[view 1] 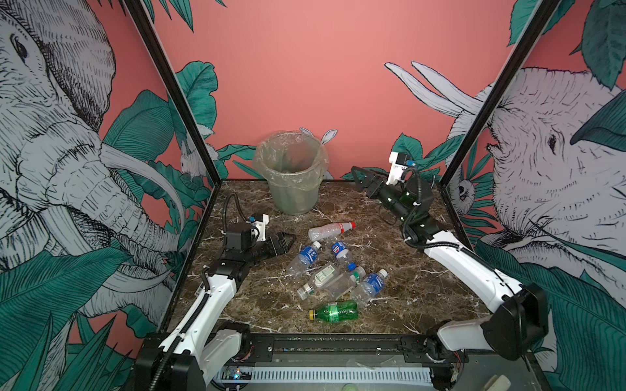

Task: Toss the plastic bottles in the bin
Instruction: 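Withdraw the right gripper from the wastebasket back toward the bottle pile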

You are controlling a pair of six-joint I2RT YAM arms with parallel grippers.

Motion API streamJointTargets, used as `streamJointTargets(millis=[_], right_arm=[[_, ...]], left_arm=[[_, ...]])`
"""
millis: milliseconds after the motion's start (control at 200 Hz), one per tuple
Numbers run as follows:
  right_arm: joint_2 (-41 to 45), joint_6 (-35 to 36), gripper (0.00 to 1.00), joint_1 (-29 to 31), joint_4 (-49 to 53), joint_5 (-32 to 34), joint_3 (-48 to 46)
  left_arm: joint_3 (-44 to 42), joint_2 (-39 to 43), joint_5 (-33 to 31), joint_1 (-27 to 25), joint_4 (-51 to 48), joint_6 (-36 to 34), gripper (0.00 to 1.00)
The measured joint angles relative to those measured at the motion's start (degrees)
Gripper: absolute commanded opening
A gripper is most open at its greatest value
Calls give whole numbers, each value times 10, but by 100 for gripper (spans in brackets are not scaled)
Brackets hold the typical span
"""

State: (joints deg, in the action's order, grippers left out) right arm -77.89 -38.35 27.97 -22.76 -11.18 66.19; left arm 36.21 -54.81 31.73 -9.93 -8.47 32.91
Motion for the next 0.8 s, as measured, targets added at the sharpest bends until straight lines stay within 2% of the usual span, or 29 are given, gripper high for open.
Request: streamJointTargets(millis=[150, 440, 800], right_arm=[[25, 26, 99, 0, 48, 2, -42], [49, 45, 99, -2, 137, 27, -116], [58, 51, 99, -3, 221, 33, -122]], left_arm=[[4, 10, -13, 0, -4, -8, 99], [15, -51, 21, 0, -11, -16, 100], [52, -86, 7, -21, -17, -43, 99]])
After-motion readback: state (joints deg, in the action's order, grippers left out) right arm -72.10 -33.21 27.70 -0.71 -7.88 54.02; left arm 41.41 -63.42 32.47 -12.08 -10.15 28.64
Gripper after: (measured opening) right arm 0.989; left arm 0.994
